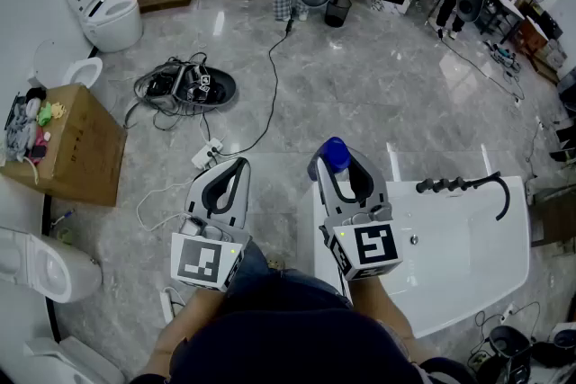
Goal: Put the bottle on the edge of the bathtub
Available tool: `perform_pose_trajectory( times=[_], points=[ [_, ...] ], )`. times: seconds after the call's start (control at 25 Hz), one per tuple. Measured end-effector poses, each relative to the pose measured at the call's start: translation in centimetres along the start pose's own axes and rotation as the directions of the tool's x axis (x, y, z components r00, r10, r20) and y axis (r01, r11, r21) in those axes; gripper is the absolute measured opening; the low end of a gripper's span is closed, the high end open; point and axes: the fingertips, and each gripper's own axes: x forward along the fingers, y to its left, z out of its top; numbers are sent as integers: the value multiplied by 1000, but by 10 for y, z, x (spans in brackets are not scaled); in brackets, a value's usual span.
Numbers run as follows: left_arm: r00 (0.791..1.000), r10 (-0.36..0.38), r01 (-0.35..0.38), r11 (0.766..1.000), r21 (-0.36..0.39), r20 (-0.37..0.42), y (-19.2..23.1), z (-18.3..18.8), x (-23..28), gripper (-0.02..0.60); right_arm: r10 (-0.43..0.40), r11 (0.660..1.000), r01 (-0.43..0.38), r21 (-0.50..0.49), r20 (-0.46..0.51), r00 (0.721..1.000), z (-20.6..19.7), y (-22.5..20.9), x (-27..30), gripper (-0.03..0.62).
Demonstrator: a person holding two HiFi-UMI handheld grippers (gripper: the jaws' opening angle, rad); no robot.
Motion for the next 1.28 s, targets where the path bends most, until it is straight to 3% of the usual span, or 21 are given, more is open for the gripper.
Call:
perform_pose_trajectory(
  times=[0.24,0.52,0.8,1.04,1.28],
  points=[
    [1000,-4,4,1000,-5,-1,11,-8,15,24,43,999,-43,19,18,999,-12,1,19,161],
    [1000,-27,28,999,-33,12,51,-29,63,25,25,1000,-25,0,26,999,-20,-13,75,160],
    [989,-144,145,989,-23,26,101,-44,156,24,-65,998,65,13,29,997,-27,-46,165,158],
    [963,-263,264,964,-12,50,147,-33,236,23,-183,983,183,24,46,982,-10,-77,233,159],
    [910,-412,413,910,-30,44,155,-41,302,23,-348,937,346,58,24,937,-16,-115,259,158]
  ],
)
